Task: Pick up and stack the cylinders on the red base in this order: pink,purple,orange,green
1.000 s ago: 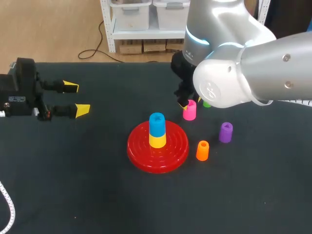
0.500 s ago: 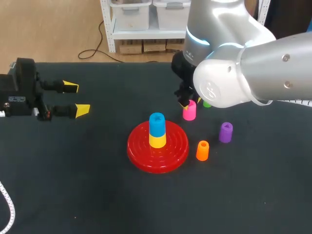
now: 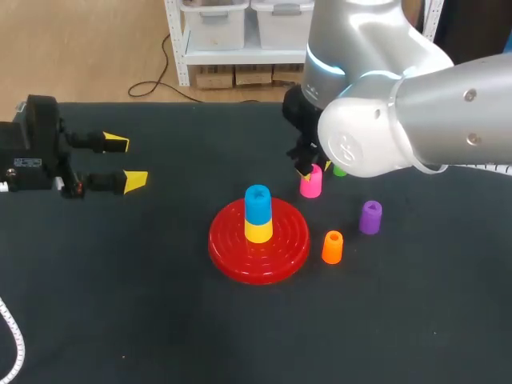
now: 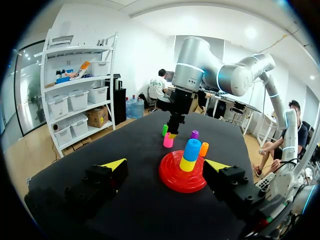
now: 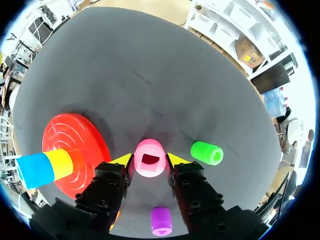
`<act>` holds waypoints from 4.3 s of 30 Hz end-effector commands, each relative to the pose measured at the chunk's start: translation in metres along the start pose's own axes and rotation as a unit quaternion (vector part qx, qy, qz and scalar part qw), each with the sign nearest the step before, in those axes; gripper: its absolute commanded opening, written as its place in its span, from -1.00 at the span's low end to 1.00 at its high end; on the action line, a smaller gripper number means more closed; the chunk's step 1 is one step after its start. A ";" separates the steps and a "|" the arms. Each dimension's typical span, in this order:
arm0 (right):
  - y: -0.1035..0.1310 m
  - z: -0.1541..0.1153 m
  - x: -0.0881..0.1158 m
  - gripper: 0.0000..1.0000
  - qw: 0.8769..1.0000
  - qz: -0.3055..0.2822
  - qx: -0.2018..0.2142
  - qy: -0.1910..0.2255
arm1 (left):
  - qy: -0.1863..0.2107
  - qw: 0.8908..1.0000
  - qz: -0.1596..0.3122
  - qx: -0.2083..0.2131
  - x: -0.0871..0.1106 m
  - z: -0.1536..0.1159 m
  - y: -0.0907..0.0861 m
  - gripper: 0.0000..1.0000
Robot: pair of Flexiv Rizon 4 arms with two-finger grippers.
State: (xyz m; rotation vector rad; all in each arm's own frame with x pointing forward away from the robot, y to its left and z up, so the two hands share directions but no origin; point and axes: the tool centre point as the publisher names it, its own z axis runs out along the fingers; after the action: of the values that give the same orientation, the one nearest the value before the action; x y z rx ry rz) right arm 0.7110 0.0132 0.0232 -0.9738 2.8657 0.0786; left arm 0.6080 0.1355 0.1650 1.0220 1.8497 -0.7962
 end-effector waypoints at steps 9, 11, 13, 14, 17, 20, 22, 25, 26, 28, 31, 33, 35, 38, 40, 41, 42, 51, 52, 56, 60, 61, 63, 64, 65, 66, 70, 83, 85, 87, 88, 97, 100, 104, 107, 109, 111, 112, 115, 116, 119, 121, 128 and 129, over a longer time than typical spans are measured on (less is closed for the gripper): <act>0.000 -0.022 -0.006 -1.00 1.000 -0.017 -0.004 -0.001 | -0.005 1.000 0.001 -0.002 0.002 0.001 0.000 1.00; 0.000 -0.029 -0.008 -1.00 1.000 -0.026 -0.010 0.005 | -0.005 1.000 0.001 -0.002 0.002 0.001 0.000 1.00; 0.001 -0.038 -0.011 -1.00 0.999 -0.033 -0.021 0.004 | -0.005 1.000 0.001 -0.002 0.002 0.001 0.000 1.00; 0.001 -0.043 -0.013 -1.00 0.999 -0.039 -0.021 0.006 | -0.005 1.000 0.001 -0.002 0.002 0.001 0.000 1.00; 0.003 -0.059 -0.017 -1.00 0.998 -0.052 -0.023 0.005 | -0.005 1.000 0.001 -0.002 0.002 0.001 0.000 1.00; 0.004 -0.075 -0.020 -1.00 0.997 -0.067 -0.022 0.005 | -0.005 1.000 0.001 -0.002 0.002 0.001 0.000 1.00; 0.006 -0.085 -0.022 -1.00 0.997 -0.080 -0.019 0.004 | -0.005 1.000 0.001 -0.002 0.002 0.001 0.000 1.00; 0.009 -0.098 -0.025 -1.00 0.996 -0.088 -0.017 0.001 | -0.005 1.000 0.001 -0.002 0.002 0.001 0.000 1.00; 0.010 -0.102 -0.026 -1.00 0.996 -0.088 -0.017 0.001 | -0.005 1.000 0.001 -0.002 0.002 0.001 0.000 1.00; 0.014 -0.111 -0.027 -1.00 0.995 -0.092 -0.026 -0.006 | -0.005 1.000 0.001 -0.002 0.002 0.001 0.000 1.00; 0.020 -0.123 -0.029 -1.00 0.995 -0.098 -0.034 -0.016 | -0.005 1.000 0.001 -0.002 0.002 0.001 0.000 1.00; 0.024 -0.131 -0.031 -1.00 0.993 -0.107 -0.035 -0.025 | -0.005 1.000 0.001 -0.002 0.002 0.001 0.000 1.00; 0.029 -0.139 -0.031 -1.00 0.993 -0.111 -0.038 -0.031 | -0.005 1.000 0.001 -0.002 0.002 0.001 0.000 1.00; 0.038 -0.149 -0.031 -0.91 0.986 -0.133 -0.072 -0.064 | -0.005 1.000 0.001 -0.002 0.002 0.001 0.000 1.00; 0.038 -0.149 -0.031 -0.97 0.986 -0.133 -0.072 -0.064 | -0.005 1.000 0.001 -0.002 0.002 0.001 0.000 1.00; 0.038 -0.149 -0.031 -1.00 0.986 -0.133 -0.072 -0.064 | -0.005 1.000 0.001 -0.002 0.002 0.001 0.000 1.00; 0.038 -0.149 -0.031 -1.00 0.986 -0.133 -0.072 -0.064 | -0.005 1.000 0.001 -0.002 0.002 0.001 0.000 1.00; 0.038 -0.149 -0.031 -1.00 0.986 -0.133 -0.072 -0.064 | -0.005 1.000 0.001 -0.002 0.002 0.001 0.000 1.00; 0.038 -0.149 -0.031 -1.00 0.986 -0.133 -0.072 -0.064 | -0.005 1.000 0.001 -0.002 0.002 0.001 0.000 1.00; 0.038 -0.149 -0.031 -1.00 0.986 -0.133 -0.072 -0.064 | -0.005 1.000 0.001 -0.002 0.002 0.001 0.000 1.00; 0.038 -0.149 -0.031 -1.00 0.986 -0.133 -0.072 -0.064 | -0.005 1.000 0.001 -0.002 0.002 0.001 0.000 1.00; 0.038 -0.149 -0.031 -1.00 0.986 -0.133 -0.072 -0.064 | -0.005 1.000 0.001 -0.002 0.002 0.001 0.000 1.00; 0.038 -0.149 -0.031 -1.00 0.986 -0.133 -0.072 -0.064 | -0.005 1.000 0.001 -0.002 0.002 0.001 0.000 1.00; 0.038 -0.149 -0.031 -1.00 0.986 -0.133 -0.072 -0.064 | -0.005 1.000 0.001 -0.002 0.002 0.001 0.000 1.00; 0.038 -0.149 -0.031 -1.00 0.986 -0.133 -0.072 -0.064 | -0.005 1.000 0.001 -0.002 0.002 0.001 0.000 1.00; 0.038 -0.149 -0.031 -1.00 0.986 -0.133 -0.072 -0.064 | -0.005 1.000 0.001 -0.002 0.002 0.001 0.000 1.00; 0.038 -0.149 -0.031 -1.00 0.986 -0.133 -0.072 -0.064 | -0.005 1.000 0.001 -0.002 0.002 0.001 0.000 1.00; 0.067 -0.139 -0.053 -1.00 0.973 -0.217 -0.068 0.024 | -0.005 1.000 0.001 -0.002 0.002 0.001 0.000 1.00; 0.077 -0.139 -0.053 -1.00 0.971 -0.229 -0.067 0.033 | -0.005 1.000 0.001 -0.002 0.002 0.001 0.000 1.00; 0.089 -0.138 -0.052 -1.00 0.968 -0.239 -0.067 0.049 | -0.005 1.000 0.001 -0.002 0.002 0.001 0.000 1.00; 0.096 -0.139 -0.050 -1.00 0.965 -0.248 -0.062 0.054 | -0.005 1.000 0.001 -0.002 0.002 0.001 0.000 1.00; 0.131 -0.151 -0.039 -1.00 0.957 -0.279 -0.049 0.060 | -0.005 1.000 0.001 -0.002 0.002 0.001 0.000 1.00; 0.134 -0.152 -0.034 -1.00 0.955 -0.288 -0.036 0.056 | -0.005 1.000 0.001 -0.002 0.002 0.001 0.000 1.00; 0.137 -0.150 -0.024 -1.00 0.953 -0.296 -0.031 0.051 | -0.005 1.000 0.001 -0.002 0.002 0.001 0.000 1.00; 0.138 -0.146 -0.017 -1.00 0.952 -0.301 -0.025 0.049 | -0.005 1.000 0.001 -0.002 0.002 0.001 0.000 1.00; 0.138 -0.143 -0.012 -1.00 0.952 -0.302 -0.025 0.047 | -0.005 1.000 0.001 -0.002 0.002 0.001 0.000 1.00; 0.139 -0.141 -0.008 -1.00 0.951 -0.302 -0.024 0.054 | -0.005 1.000 0.001 -0.002 0.002 0.001 0.000 1.00; 0.140 -0.140 -0.006 -1.00 0.950 -0.305 -0.025 0.056 | -0.005 1.000 0.001 -0.002 0.002 0.001 0.000 1.00; 0.145 -0.138 0.000 -1.00 0.949 -0.308 -0.026 0.060 | -0.005 1.000 0.001 -0.002 0.002 0.001 0.000 1.00; 0.146 -0.137 0.001 -1.00 0.949 -0.309 -0.026 0.060 | -0.005 1.000 0.001 -0.002 0.002 0.001 0.000 1.00; 0.147 -0.135 0.002 -1.00 0.948 -0.312 -0.027 0.062 | -0.005 1.000 0.001 -0.002 0.002 0.001 0.000 1.00; 0.147 -0.133 0.003 -1.00 0.947 -0.312 -0.028 0.064 | -0.005 1.000 0.001 -0.002 0.002 0.001 0.000 1.00; 0.147 -0.130 0.005 -1.00 0.947 -0.313 -0.028 0.065 | -0.005 1.000 0.001 -0.002 0.002 0.001 0.000 1.00; 0.147 -0.130 0.005 -1.00 0.947 -0.313 -0.027 0.063 | -0.005 1.000 0.001 -0.002 0.002 0.001 0.000 1.00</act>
State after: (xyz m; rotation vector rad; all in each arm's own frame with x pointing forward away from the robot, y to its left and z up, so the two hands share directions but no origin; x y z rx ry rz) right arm 0.6090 0.1178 0.1539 -1.9128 2.5251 0.0399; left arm 0.6081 0.1356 0.1650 1.0218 1.8495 -0.7965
